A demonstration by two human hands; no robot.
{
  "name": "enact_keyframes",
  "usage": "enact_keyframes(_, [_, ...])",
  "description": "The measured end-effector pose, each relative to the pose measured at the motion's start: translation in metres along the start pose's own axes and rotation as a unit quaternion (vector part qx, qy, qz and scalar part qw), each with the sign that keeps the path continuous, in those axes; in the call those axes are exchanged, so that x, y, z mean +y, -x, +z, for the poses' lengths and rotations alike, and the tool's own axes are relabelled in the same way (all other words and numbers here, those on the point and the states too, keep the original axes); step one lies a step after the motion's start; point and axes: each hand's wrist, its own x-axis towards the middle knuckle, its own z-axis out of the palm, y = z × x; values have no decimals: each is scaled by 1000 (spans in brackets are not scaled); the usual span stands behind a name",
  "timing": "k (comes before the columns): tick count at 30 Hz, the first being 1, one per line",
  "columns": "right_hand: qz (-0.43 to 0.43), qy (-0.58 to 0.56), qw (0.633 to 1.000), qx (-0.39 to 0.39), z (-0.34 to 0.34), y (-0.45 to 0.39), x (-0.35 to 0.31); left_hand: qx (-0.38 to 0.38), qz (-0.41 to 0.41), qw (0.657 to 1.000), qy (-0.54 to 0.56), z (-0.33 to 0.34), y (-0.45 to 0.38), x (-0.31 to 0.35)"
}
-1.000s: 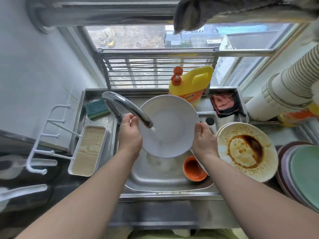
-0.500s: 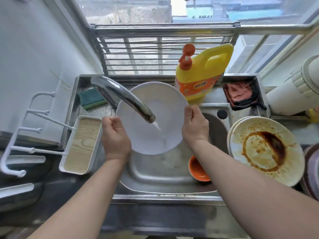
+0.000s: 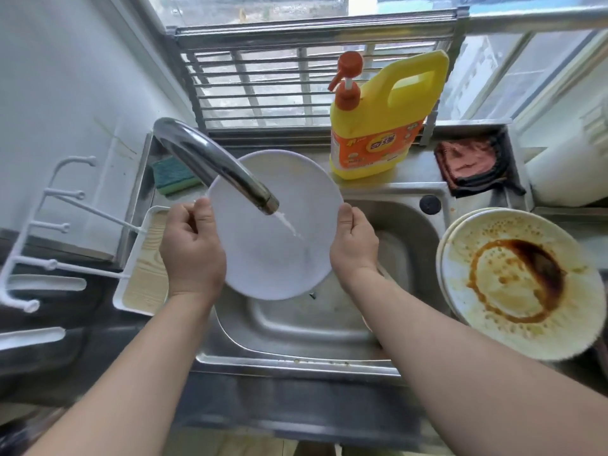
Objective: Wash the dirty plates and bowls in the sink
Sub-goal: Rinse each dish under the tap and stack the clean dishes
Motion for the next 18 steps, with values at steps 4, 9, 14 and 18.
enact_keyframes(4, [29,-46,998,-32,17,7,17,-16,10,1000,-16,-13,4,4])
enact_keyframes(9, [46,-56,997,-40,23,20,26,-25,-1,999,-25,-23,1,-9])
enact_keyframes(14, [74,-54,994,-51,5,36,43,-63,-35,997,-37,-20,16,-10])
enact_keyframes(18, [86,-57,994,-34,-16,41,48,-93,-59,993,-38,-13,31,-5])
